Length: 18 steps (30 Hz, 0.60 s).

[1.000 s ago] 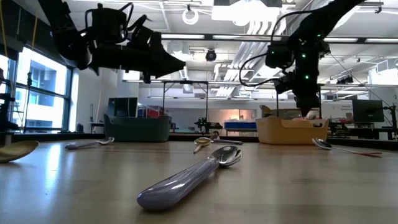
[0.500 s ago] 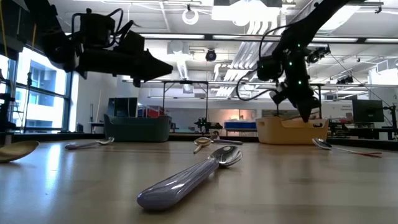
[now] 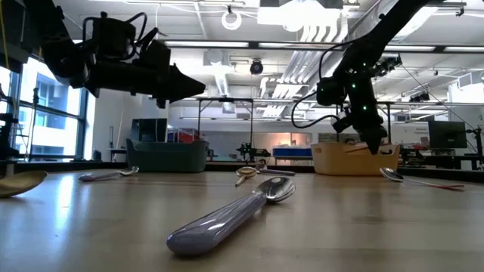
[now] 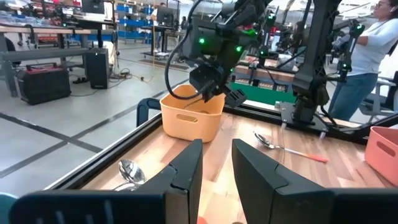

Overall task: Sort silverware by color (type)
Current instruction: Put the bottom right gold spoon into the yellow bin

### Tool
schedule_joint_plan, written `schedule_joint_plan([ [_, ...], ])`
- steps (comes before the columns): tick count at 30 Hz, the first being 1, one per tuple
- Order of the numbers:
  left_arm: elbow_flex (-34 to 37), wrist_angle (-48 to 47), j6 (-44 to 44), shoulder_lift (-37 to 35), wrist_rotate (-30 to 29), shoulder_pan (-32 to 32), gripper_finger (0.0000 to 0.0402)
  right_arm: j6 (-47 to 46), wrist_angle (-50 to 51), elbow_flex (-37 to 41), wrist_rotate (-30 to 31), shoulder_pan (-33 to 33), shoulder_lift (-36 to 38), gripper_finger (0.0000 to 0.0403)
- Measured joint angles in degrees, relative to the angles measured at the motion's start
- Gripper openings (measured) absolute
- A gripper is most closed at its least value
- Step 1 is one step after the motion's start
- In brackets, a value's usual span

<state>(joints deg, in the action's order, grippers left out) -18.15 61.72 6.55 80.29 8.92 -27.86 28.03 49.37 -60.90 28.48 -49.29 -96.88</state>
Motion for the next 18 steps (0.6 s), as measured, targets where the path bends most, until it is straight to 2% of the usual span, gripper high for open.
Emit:
schedule_joint_plan([
  [11, 0.00, -1.12, -0.66, 0.00, -0.74, -1.84, 0.0076, -7.15, -0.21, 0.07, -1.27, -3.71, 0.00, 0.0002],
  [18, 0.00, -1.59, 0.71, 0.00, -0.76, -3.30, 0.0076, -2.26, -1.59, 0.09, -3.67, -4.01, 0.00, 0.0012],
])
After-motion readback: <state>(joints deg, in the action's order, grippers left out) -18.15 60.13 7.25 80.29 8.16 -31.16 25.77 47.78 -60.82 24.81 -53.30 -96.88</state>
